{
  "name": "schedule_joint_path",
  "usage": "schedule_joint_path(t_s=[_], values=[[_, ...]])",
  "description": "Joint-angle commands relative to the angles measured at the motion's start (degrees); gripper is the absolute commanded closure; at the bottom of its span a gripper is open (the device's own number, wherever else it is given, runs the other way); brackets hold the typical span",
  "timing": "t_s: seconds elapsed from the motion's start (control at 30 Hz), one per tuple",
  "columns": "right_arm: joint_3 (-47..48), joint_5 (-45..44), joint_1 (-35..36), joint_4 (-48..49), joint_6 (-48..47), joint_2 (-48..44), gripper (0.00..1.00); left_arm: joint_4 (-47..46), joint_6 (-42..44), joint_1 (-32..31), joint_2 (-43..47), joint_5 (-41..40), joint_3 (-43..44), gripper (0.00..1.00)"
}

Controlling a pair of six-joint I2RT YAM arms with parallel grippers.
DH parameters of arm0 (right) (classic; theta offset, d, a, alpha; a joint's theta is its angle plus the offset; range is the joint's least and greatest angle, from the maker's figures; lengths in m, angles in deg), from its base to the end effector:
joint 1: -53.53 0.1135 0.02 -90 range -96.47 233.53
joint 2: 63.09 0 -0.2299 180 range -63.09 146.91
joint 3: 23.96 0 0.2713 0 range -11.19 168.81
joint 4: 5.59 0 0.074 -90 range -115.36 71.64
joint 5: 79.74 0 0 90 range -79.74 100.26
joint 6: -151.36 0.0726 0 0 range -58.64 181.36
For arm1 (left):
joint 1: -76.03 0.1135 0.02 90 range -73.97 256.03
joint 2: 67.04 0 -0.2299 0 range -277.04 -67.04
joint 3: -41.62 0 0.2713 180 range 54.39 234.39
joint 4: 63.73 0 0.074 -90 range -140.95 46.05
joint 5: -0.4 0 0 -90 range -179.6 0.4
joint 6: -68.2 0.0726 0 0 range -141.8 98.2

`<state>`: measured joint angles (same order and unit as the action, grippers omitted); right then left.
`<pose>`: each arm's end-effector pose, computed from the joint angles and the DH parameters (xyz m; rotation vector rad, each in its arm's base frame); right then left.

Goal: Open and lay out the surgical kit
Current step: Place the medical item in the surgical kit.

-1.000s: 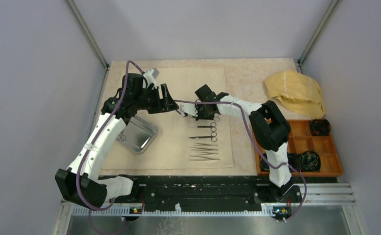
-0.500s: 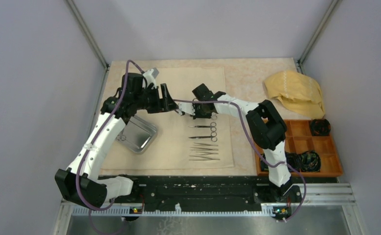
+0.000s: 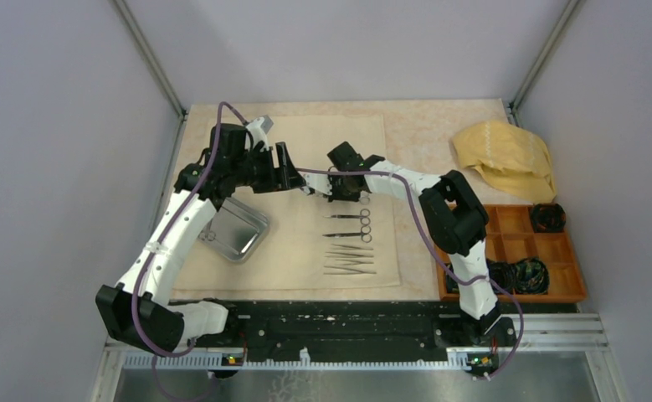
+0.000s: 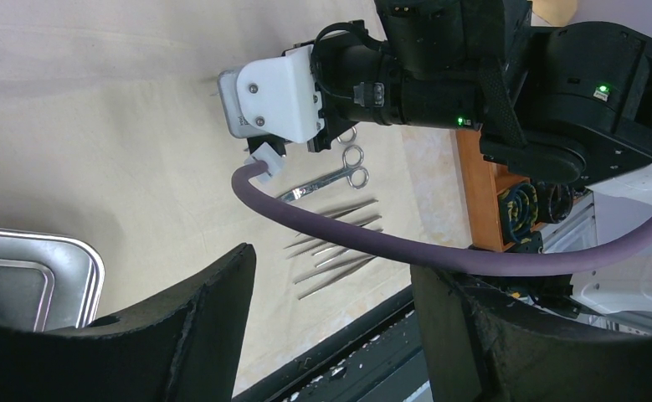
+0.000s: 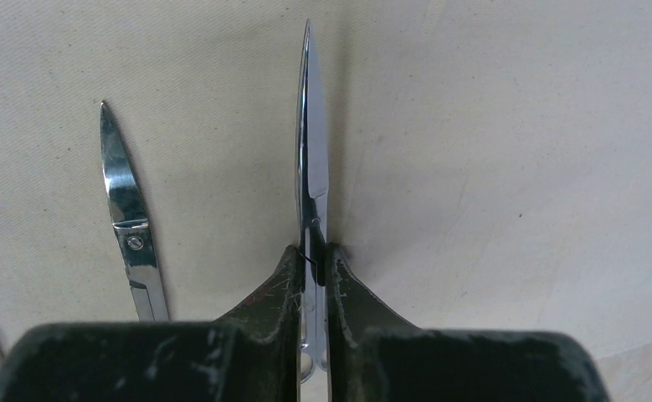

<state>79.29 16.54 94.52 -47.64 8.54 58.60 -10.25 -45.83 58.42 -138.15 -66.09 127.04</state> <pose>0.3497 0.3144 0.0961 -1.9373 1.7607 0.0718 0.2938 -0.1236 0.3093 0.0989 2.3250 -0.8416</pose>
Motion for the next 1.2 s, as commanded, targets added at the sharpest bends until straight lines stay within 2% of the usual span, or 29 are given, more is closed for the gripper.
schedule_joint_path(t_s=[0.0, 0.13, 0.47, 0.53, 0.6, 0.73, 0.87, 1.07, 1.17], values=[[1.7, 3.4, 0.5, 0.6, 0.8, 1.8, 0.93, -2.4, 0.4, 0.3, -0.3, 0.3, 2.3, 0.26], [1.1, 3.6, 0.3, 0.8, 0.9, 1.3, 0.9, -2.4, 0.7, 0.4, -0.3, 0.1, 2.5, 0.26], [0.4, 4.7, -0.5, 1.7, 3.3, -0.9, 0.74, -3.2, 0.3, 0.5, -0.2, -0.1, 2.2, 0.26], [0.5, 4.8, -0.9, 1.9, 4.9, -1.7, 0.71, -3.3, 0.4, 0.5, -0.2, -0.2, 2.4, 0.26], [0.9, 4.9, -1.3, 2.1, 7.4, -3.0, 0.61, -3.4, 0.3, 0.5, 0.1, -0.4, 2.5, 0.26], [2.3, 3.8, -1.9, 1.5, 13.6, -6.7, 0.57, -3.4, -0.2, 0.5, 0.8, -2.3, 2.1, 0.26], [-1.5, 5.6, -3.2, 4.5, 22.4, -14.2, 0.53, -1.0, -2.8, 0.5, 2.0, -10.8, 0.7, 0.26], [-17.5, 13.4, -5.3, 15.8, 37.1, -30.6, 0.45, 8.4, -6.6, 1.4, 3.5, -35.1, -4.1, 0.26], [-22.5, 17.1, -5.3, 16.6, 41.3, -36.9, 0.43, 9.3, -4.2, 4.0, 3.8, -41.7, -8.1, 0.19]])
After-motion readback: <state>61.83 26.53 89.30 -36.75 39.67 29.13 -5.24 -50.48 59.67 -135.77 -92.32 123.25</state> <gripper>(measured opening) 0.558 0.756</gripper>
